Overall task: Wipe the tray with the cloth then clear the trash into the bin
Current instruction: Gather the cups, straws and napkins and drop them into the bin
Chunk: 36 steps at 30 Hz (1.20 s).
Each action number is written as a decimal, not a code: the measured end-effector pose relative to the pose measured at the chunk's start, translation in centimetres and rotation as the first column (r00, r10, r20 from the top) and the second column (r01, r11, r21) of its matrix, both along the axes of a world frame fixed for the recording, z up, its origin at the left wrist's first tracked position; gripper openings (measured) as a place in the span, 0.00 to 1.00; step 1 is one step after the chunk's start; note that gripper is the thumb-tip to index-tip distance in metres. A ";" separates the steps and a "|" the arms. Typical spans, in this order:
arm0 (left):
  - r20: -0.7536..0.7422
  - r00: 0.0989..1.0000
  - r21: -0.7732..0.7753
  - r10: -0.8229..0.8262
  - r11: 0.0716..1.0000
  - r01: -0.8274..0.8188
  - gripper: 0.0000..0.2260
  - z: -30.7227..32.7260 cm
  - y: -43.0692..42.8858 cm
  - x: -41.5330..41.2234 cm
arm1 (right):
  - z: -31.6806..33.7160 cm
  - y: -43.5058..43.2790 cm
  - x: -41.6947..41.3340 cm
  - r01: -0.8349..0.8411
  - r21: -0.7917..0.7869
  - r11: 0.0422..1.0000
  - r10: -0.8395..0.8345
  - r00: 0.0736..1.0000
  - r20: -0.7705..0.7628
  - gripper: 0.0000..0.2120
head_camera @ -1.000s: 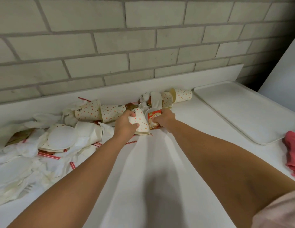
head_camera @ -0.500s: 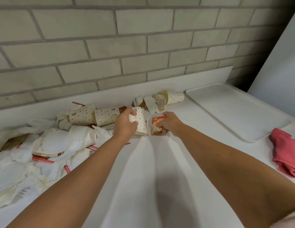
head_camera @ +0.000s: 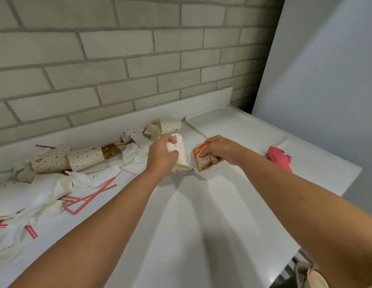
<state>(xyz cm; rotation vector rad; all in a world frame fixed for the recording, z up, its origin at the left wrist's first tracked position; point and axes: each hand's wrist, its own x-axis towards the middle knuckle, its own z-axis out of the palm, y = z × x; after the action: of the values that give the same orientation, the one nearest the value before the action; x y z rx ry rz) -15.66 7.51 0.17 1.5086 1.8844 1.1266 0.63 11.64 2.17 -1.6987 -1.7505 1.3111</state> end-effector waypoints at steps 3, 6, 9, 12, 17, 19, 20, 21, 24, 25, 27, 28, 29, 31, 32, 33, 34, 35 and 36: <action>0.002 0.995 -0.001 -0.101 0.995 0.101 0.12 0.6 -0.6 4.6 | 1.1 -1.5 4.7 0.066 -0.002 0.998 -0.066 0.997 0.032 0.18; -0.007 0.981 -0.021 -0.194 0.981 0.194 0.13 1.0 -1.6 9.6 | 1.9 -3.2 9.7 0.103 -0.009 0.995 -0.101 0.989 0.105 0.19; 0.009 0.955 -0.044 -0.297 0.954 0.297 0.14 1.2 -2.9 14.6 | 2.6 -5.1 14.6 0.102 -0.043 0.994 -0.091 0.975 0.205 0.19; 0.005 0.906 -0.084 -0.423 0.903 0.422 0.15 1.0 -4.5 19.4 | 2.7 -7.1 19.3 0.125 -0.111 0.986 -0.093 0.961 0.259 0.15; 0.007 0.799 -0.157 -0.602 0.788 0.595 0.16 -0.1 -7.8 27.0 | 1.6 -10.6 25.9 0.157 -0.146 0.977 -0.078 0.895 0.439 0.04; -0.008 0.755 -0.178 -0.655 0.744 0.644 0.17 -1.2 -9.4 29.8 | 0.3 -12.2 28.4 0.178 -0.172 0.969 -0.074 0.870 0.487 0.07; -0.019 0.739 -0.192 -0.673 0.728 0.658 0.17 -1.9 -10.1 31.0 | -0.5 -13.1 29.4 0.197 -0.188 0.962 -0.078 0.860 0.504 0.10; -0.024 0.722 -0.214 -0.691 0.709 0.672 0.17 -2.6 -11.0 32.2 | -1.4 -13.9 30.4 0.214 -0.204 0.955 -0.080 0.851 0.519 0.13; -0.063 0.668 -0.328 -0.742 0.647 0.688 0.17 -5.6 -13.1 34.8 | -4.4 -16.5 32.6 0.252 -0.272 0.929 -0.060 0.826 0.560 0.16; -0.090 0.644 -0.368 -0.760 0.626 0.687 0.17 -6.8 -13.8 35.4 | -5.5 -17.3 33.2 0.260 -0.289 0.921 -0.051 0.819 0.572 0.17; -0.124 0.603 -0.440 -0.788 0.588 0.679 0.17 -9.0 -14.8 36.5 | -7.9 -18.8 34.2 0.289 -0.308 0.907 -0.055 0.803 0.593 0.18; -0.125 0.588 -0.479 -0.799 0.568 0.669 0.17 -10.0 -15.3 36.8 | -9.0 -19.5 34.6 0.309 -0.307 0.900 -0.068 0.795 0.603 0.18; -0.121 0.579 -0.514 -0.807 0.550 0.658 0.17 -10.9 -15.7 37.1 | -10.1 -20.1 35.0 0.320 -0.298 0.900 -0.074 0.783 0.618 0.17; -0.092 0.572 -0.571 -0.815 0.514 0.640 0.18 -12.5 -16.4 37.3 | -12.1 -21.0 35.5 0.321 -0.289 0.902 -0.055 0.748 0.662 0.17; -0.073 0.577 -0.591 -0.813 0.502 0.631 0.18 -13.3 -16.7 37.5 | -13.0 -21.4 35.8 0.319 -0.290 0.902 -0.043 0.736 0.675 0.17; -0.063 0.587 -0.601 -0.807 0.500 0.623 0.18 -13.8 -17.0 37.6 | -13.8 -21.8 36.0 0.316 -0.294 0.902 -0.035 0.732 0.680 0.17; -0.057 0.594 -0.612 -0.802 0.498 0.614 0.18 -14.3 -17.1 37.7 | -14.6 -22.1 36.3 0.325 -0.302 0.896 -0.039 0.736 0.676 0.16; -0.056 0.599 -0.616 -0.799 0.500 0.609 0.18 -14.6 -17.2 37.9 | -15.4 -22.2 36.7 0.330 -0.292 0.898 -0.054 0.740 0.670 0.17; -0.053 0.605 -0.618 -0.794 0.503 0.605 0.19 -14.9 -17.2 37.9 | -16.1 -22.4 37.0 0.329 -0.266 0.906 -0.075 0.743 0.665 0.18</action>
<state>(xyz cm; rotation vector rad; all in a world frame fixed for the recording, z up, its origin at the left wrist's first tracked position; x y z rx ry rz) 22.26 -9.66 -14.75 1.8956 1.2937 -0.0855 37.64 -10.74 -13.89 -2.7381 -1.6090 1.0624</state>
